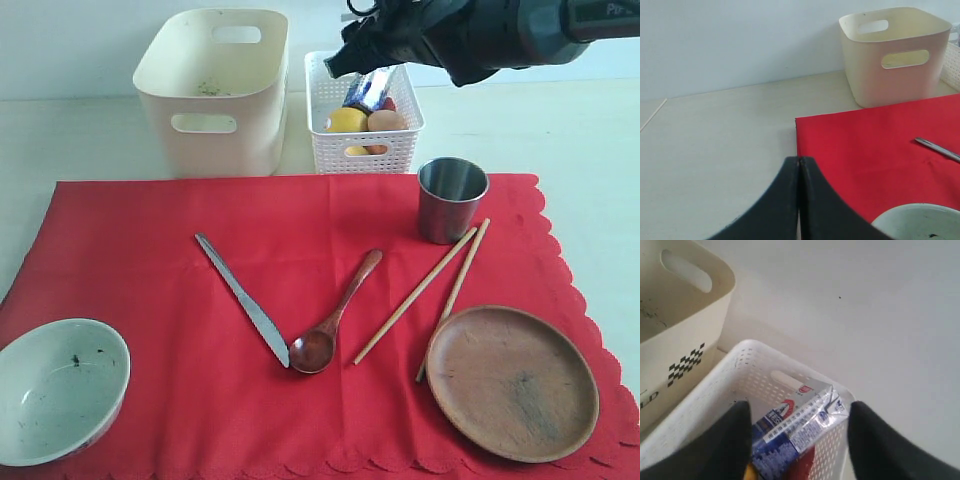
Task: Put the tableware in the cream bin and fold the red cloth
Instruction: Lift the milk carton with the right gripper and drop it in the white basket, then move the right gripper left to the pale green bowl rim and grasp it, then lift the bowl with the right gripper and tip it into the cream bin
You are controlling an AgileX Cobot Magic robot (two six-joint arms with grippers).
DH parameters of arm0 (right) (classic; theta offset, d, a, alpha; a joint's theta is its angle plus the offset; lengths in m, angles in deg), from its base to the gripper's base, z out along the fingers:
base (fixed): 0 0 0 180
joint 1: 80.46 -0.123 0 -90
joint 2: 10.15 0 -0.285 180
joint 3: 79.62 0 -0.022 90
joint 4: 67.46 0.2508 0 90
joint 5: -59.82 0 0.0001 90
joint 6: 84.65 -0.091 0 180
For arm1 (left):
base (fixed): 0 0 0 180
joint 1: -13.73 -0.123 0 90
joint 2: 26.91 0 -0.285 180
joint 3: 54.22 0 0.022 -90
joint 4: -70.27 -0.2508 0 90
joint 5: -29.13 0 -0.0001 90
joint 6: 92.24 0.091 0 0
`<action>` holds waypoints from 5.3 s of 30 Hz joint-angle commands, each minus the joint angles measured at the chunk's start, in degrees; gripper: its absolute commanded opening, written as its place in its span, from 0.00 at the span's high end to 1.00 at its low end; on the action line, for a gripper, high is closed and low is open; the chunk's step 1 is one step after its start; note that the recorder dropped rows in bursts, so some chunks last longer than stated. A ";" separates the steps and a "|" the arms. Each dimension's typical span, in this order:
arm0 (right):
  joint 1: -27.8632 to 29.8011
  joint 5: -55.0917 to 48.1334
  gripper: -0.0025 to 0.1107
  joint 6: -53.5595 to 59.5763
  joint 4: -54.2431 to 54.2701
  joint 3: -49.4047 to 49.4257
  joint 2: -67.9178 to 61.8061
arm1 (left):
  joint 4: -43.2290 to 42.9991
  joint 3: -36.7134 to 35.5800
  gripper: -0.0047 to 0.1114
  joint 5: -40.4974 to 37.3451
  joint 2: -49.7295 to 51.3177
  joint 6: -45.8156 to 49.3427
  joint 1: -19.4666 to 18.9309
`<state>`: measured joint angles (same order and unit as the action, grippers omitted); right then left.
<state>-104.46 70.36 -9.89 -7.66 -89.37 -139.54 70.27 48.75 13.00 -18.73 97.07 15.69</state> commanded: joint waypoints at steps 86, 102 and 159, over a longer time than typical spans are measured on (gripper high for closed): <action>-30.65 -29.77 0.50 -7.43 2.64 7.70 2.72 | 0.00 -0.20 0.96 0.39 -0.40 -0.32 -0.10; -32.66 -31.77 0.42 -8.57 -6.27 7.70 2.45 | 0.00 -0.20 0.96 0.39 -0.40 -0.32 -0.10; -31.78 -32.80 0.98 -14.33 -10.57 3.00 0.07 | 0.00 -0.20 0.96 0.39 -0.40 -0.32 -0.10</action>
<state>-137.09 36.50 -22.84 -17.42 -86.09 -141.65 70.27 48.75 13.00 -18.73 97.07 15.69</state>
